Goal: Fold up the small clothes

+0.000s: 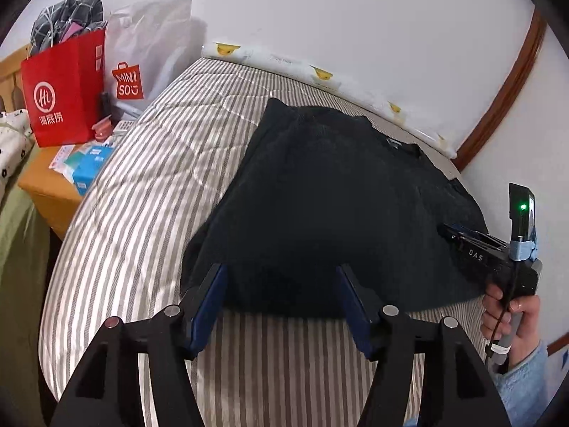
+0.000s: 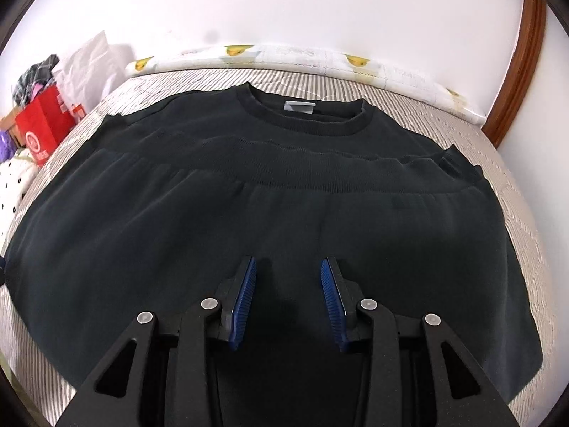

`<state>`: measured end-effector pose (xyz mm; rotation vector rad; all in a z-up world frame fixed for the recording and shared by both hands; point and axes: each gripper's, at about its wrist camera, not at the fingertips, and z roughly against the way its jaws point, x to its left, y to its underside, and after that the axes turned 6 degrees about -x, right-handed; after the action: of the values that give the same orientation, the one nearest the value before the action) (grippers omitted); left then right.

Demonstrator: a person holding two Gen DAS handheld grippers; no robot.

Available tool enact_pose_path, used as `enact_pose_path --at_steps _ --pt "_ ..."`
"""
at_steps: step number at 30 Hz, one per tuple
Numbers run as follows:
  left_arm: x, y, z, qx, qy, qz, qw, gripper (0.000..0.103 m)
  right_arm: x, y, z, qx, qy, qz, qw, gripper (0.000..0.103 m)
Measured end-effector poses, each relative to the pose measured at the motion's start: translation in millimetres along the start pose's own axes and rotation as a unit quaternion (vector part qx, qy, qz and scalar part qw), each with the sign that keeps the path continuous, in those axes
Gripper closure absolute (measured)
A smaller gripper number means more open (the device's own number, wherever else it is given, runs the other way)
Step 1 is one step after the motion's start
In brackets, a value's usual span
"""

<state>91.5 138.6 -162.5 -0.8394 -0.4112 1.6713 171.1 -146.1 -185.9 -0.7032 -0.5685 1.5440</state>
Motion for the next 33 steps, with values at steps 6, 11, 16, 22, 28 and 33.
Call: enact_pose_path --at_steps 6,11,16,22,28,33 --pt "9.5 25.3 1.4 0.023 0.041 0.032 0.9984 0.043 3.3 26.8 17.4 -0.01 0.008 -0.002 1.0 0.065" --pt "15.9 40.1 -1.5 0.017 0.063 0.06 0.9961 0.043 5.8 41.4 31.6 -0.024 0.01 0.004 1.0 0.065" --pt "19.5 39.9 -4.8 0.012 0.088 0.095 0.9915 0.043 6.8 55.7 46.9 -0.044 0.013 0.005 0.999 0.065" --pt "18.8 35.0 -14.8 0.0 0.097 0.117 0.9884 0.043 10.2 72.7 63.0 -0.063 0.02 0.011 0.998 0.065" --pt "19.9 26.1 -26.3 -0.016 0.098 0.147 0.9842 0.043 17.3 84.5 74.9 -0.074 0.032 0.041 0.996 0.065" --pt "13.3 19.3 -32.9 -0.027 0.076 0.158 0.9841 0.045 13.1 88.3 85.1 -0.079 0.025 0.037 0.996 0.065"
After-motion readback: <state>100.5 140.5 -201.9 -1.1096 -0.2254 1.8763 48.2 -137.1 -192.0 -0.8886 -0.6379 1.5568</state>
